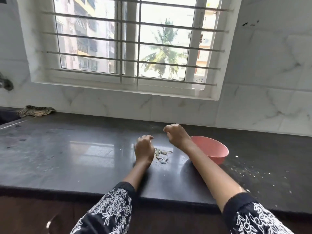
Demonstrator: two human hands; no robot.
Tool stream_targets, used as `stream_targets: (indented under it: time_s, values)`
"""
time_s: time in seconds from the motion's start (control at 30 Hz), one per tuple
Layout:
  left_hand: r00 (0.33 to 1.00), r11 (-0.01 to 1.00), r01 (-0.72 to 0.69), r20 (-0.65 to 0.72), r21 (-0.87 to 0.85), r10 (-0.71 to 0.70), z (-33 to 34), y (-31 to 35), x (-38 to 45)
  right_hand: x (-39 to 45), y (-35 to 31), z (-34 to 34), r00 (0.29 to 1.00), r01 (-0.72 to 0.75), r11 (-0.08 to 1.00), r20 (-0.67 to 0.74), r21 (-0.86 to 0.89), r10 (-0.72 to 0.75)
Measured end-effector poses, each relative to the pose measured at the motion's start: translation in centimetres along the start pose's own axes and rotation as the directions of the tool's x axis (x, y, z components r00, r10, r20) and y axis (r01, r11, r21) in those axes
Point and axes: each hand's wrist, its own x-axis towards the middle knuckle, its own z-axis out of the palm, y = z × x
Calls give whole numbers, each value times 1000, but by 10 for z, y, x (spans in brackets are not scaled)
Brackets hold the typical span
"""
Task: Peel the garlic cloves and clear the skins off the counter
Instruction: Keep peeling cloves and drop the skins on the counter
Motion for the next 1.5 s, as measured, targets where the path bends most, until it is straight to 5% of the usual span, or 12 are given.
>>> stream_targets:
  time_s: [0.2,0.43,0.67,0.97,1.1,1.3,1.5]
  values:
    - [926,858,309,-77,-409,-370,-12,-39,24,1,-21,46,990,-36,981,144,189,9]
    - [908,814,321,-86,-483,-409,-9,-51,42,9,-30,85,967,43,978,238,202,-92]
    - [941,843,284,-37,-457,-337,-3,-54,44,18,-24,96,974,105,961,168,256,-151]
    - [992,891,128,52,-435,-117,-3,-50,43,14,-12,87,999,0,847,-33,532,20]
    - [975,730,201,203,-653,-87,-4,-38,38,13,-8,79,976,13,760,-175,650,133]
    - [928,512,361,354,-780,-115,-5,-27,31,12,-4,78,960,8,665,-191,747,203]
    - [963,584,260,251,-769,-99,1,-24,25,8,0,82,956,-45,651,-156,757,248]
